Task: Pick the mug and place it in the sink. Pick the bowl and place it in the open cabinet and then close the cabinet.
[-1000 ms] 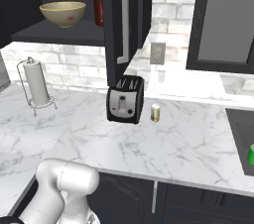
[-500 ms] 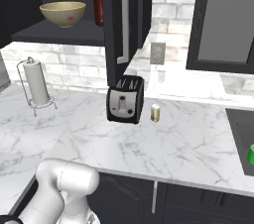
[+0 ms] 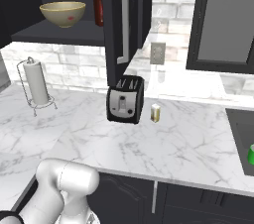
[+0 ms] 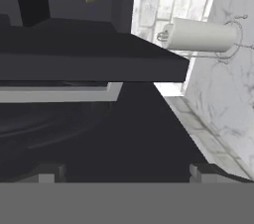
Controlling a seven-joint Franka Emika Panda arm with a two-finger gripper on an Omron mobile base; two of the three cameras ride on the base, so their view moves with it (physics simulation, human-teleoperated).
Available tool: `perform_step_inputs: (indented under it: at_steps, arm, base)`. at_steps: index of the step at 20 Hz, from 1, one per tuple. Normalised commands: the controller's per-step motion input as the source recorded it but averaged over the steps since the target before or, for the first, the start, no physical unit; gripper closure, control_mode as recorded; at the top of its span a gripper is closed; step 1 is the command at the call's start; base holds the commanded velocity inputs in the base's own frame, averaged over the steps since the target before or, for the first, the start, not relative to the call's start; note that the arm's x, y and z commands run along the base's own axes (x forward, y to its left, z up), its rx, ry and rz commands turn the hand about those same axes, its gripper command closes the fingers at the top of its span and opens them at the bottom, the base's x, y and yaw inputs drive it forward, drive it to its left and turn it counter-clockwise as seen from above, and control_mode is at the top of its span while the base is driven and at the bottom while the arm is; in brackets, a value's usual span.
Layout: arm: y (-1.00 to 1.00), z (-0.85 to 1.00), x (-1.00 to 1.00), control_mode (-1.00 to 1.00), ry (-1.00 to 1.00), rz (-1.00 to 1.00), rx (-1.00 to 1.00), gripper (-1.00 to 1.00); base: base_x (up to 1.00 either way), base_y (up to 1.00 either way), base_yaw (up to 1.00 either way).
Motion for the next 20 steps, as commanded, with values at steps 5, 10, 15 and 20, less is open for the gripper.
perform_step_inputs:
  at_steps: [5, 10, 15, 20]
  arm:
    - [0.01, 0.00, 0.20, -1.00, 0.00, 0.00, 0.00, -1.00]
    - [0.12, -0.10, 0.22, -1.00, 0.00, 0.00, 0.00, -1.00]
    - [0.13, -0.18, 0.32, -1.00, 0.00, 0.00, 0.00, -1.00]
    - [0.02, -0.11, 0.45, -1.00, 0.00, 0.00, 0.00, -1.00]
  base:
    - [0.00, 0.00, 0.00]
    - [0.00, 0.00, 0.00]
    - [0.00, 0.00, 0.00]
    - [0.00, 0.00, 0.00]
